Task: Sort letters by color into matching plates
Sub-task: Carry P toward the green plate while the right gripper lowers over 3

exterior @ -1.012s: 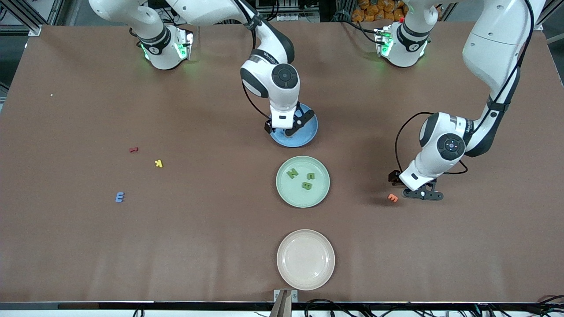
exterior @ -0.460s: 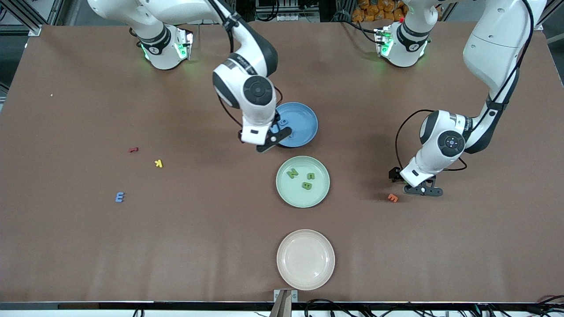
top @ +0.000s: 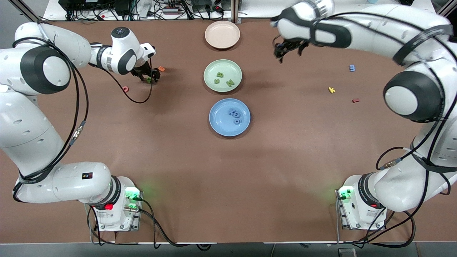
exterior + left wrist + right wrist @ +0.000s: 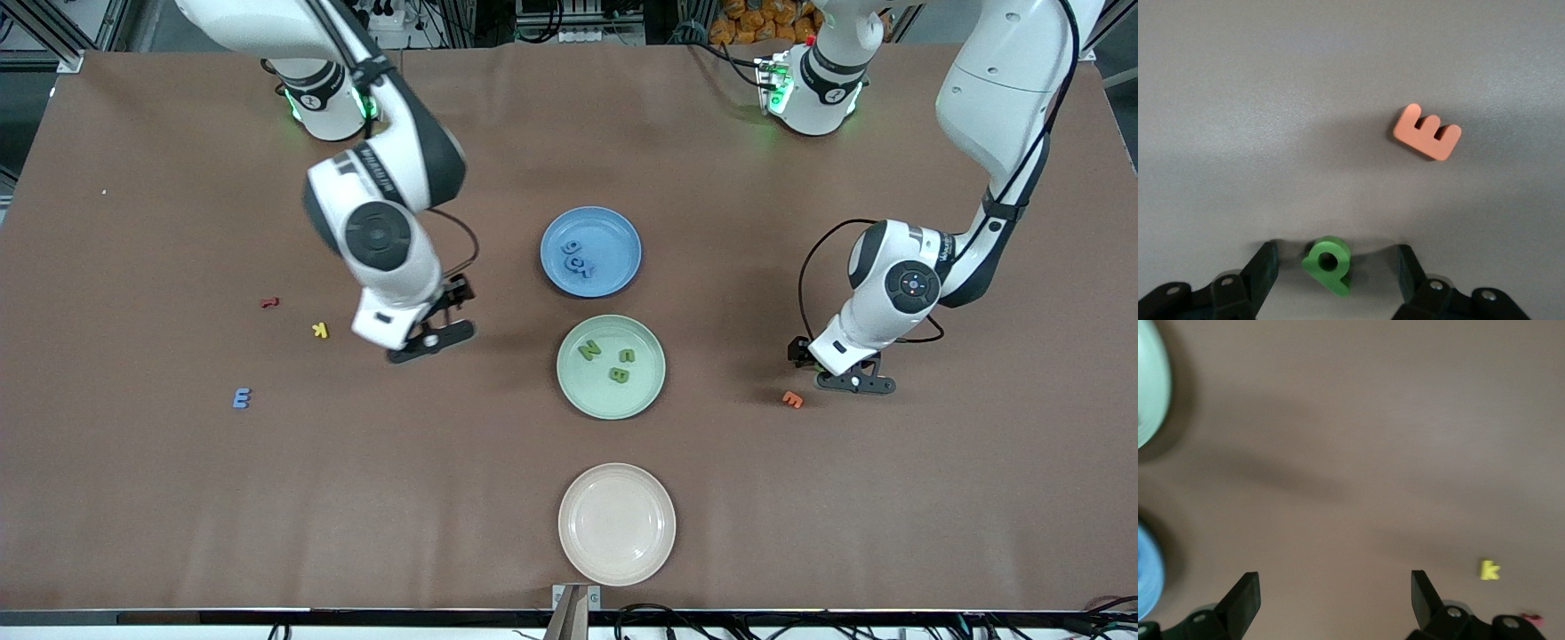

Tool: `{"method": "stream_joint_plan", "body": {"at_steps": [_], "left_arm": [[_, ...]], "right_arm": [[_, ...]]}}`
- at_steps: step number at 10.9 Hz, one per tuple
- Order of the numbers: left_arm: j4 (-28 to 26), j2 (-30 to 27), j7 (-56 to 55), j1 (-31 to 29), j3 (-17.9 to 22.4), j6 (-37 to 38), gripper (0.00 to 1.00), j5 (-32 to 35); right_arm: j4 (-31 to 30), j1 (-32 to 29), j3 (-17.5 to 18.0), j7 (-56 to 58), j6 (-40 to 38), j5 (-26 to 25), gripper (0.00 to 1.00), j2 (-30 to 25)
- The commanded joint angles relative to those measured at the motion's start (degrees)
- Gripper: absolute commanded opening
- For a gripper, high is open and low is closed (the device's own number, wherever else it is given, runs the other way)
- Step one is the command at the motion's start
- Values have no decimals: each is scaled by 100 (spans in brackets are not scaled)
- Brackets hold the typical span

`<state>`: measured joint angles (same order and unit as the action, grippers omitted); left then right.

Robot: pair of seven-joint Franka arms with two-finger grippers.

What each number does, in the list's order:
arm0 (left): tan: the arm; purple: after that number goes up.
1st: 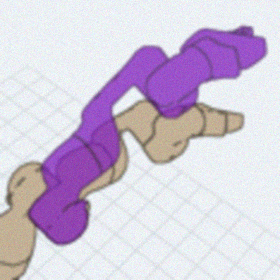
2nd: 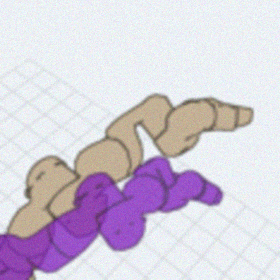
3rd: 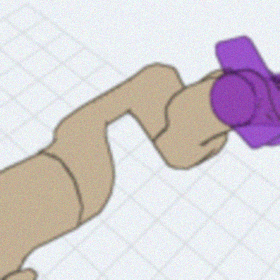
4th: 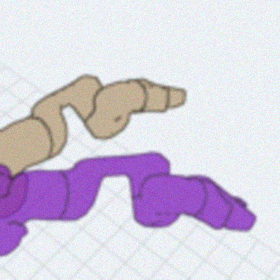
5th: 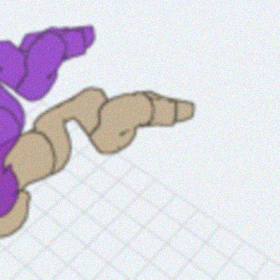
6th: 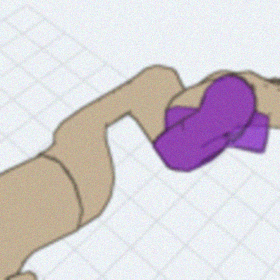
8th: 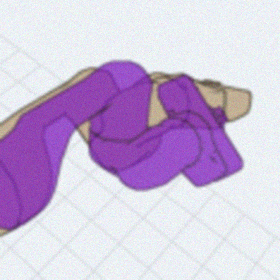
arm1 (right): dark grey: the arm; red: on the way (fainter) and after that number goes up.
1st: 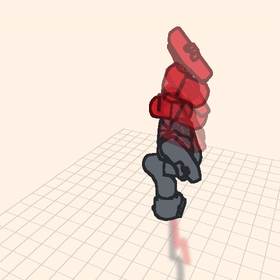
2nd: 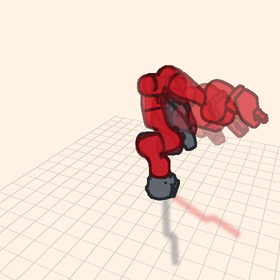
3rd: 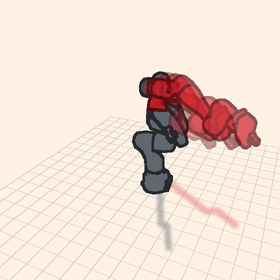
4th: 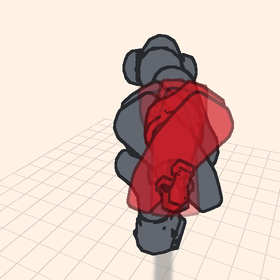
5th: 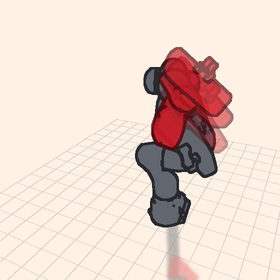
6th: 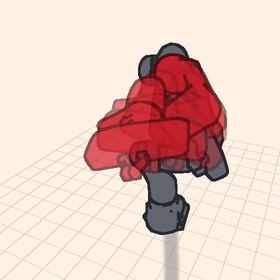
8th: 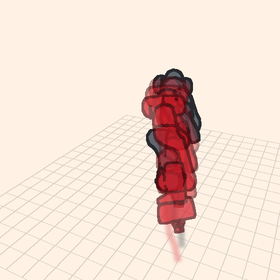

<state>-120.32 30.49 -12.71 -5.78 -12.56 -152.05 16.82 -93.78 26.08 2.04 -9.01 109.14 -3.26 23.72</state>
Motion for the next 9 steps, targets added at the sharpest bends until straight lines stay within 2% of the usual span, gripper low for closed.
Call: {"method": "stream_joint_plan", "body": {"at_steps": [1, 5, 9], "left_arm": [[-185, -122, 93, -73, -19, -79, 56, 75], [-132, -105, 295, -152, -27, -79, 0, 67], [-10, -104, 287, -99, -80, -79, 0, -21]], "right_arm": [[-97, -664, -123, 163, -78, -87, 100, -333], [-97, -1060, -756, 565, -43, -35, 100, -473], [-141, -1964, -898, 1847, 229, 114, 100, -571]]}}
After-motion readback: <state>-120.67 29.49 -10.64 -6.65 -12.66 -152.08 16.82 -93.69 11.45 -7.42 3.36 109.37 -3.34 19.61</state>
